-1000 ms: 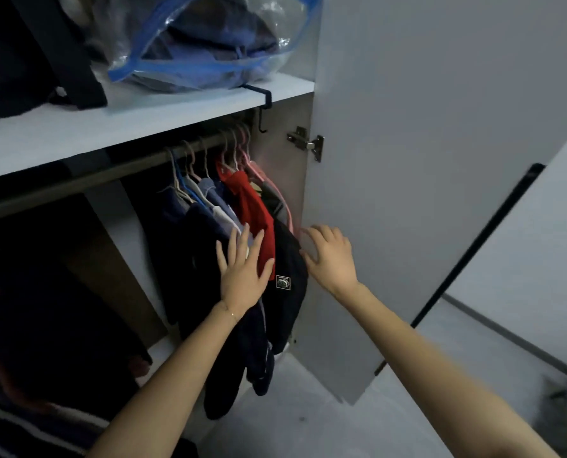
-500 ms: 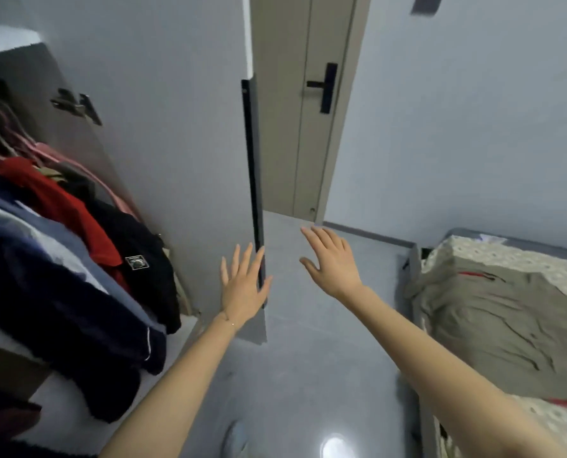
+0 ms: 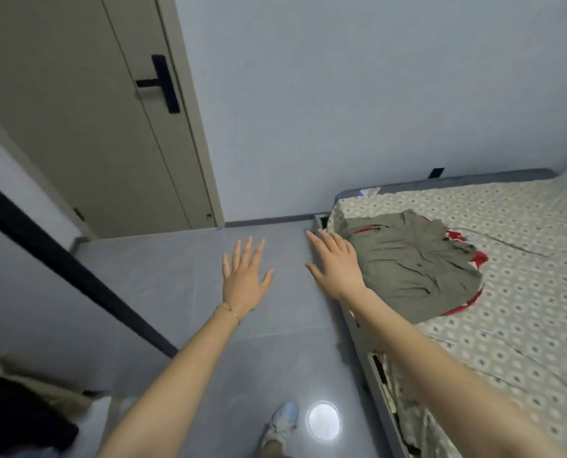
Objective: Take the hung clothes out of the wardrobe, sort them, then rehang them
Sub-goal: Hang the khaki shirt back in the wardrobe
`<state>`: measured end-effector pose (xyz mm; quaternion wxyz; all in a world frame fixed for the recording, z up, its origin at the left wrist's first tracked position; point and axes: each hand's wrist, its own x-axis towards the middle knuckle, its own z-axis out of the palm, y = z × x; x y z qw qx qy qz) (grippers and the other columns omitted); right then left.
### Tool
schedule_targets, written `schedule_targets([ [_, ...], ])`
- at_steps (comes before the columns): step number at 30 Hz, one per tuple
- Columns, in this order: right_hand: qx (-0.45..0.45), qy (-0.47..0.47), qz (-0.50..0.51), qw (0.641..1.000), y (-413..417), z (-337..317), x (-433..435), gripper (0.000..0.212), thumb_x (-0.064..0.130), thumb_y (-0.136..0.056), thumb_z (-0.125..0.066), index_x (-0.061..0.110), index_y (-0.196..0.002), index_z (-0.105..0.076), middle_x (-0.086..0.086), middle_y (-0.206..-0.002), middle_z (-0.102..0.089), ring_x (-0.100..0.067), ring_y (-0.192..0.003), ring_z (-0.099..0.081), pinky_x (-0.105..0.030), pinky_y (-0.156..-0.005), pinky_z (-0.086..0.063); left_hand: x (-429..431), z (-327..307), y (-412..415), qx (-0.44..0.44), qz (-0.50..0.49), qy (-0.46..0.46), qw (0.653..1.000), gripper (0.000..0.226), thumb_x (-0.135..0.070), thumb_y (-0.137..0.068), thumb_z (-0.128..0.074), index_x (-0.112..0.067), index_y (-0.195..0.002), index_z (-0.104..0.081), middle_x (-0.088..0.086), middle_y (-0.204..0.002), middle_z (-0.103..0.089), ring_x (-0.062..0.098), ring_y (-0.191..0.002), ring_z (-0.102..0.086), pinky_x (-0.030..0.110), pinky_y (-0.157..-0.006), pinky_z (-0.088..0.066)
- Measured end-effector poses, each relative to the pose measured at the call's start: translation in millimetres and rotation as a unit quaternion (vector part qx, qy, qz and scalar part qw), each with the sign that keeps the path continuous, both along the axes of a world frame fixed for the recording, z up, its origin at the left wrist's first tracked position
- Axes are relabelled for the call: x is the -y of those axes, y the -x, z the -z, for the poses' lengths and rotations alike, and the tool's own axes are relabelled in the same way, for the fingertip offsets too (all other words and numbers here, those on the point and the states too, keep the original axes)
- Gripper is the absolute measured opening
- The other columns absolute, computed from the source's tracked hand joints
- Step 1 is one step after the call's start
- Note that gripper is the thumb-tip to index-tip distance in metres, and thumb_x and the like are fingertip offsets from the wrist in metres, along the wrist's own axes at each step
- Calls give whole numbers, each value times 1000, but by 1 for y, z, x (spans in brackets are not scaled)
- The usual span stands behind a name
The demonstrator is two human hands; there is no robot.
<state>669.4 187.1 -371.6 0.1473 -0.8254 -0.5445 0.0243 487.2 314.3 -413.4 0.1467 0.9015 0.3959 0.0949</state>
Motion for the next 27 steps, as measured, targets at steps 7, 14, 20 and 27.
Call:
schedule_targets([
  [7,-14,21,115,993,-86,4,-12,65,40,-96,-51,27,-154,-24,-5,-160,-25,-27,-149,-16,-43,-118,-14,-51,-3,-115,-4,91,2,996,78,-67,-90,-13,-28,-158,-12,1,-166,-8,24,-153,-1,52,-121,1],
  [14,-17,42,198,979,-154,12,-4,66,43,-97,-49,28,-155,-21,-5,-161,-20,-27,-150,-11,-46,-120,-13,-93,-9,-212,-21,161,-10,987,67,-54,-101,-35,-27,-158,-11,3,-166,-8,25,-153,-3,54,-121,0],
  [20,-33,63,285,956,-210,24,14,70,46,-95,-50,30,-156,-18,-5,-161,-19,-27,-149,-12,-44,-118,-15,-96,-3,-294,-27,211,-8,977,66,-54,-101,-34,-28,-158,-12,2,-166,-8,25,-153,-2,55,-121,-2],
  [27,-79,70,353,930,-283,49,27,71,47,-96,-50,28,-156,-17,-6,-162,-17,-28,-150,-10,-45,-118,-17,-90,15,-395,-36,250,-18,967,73,-63,-95,-19,-25,-158,-16,4,-165,-12,25,-153,-4,55,-121,-3],
])
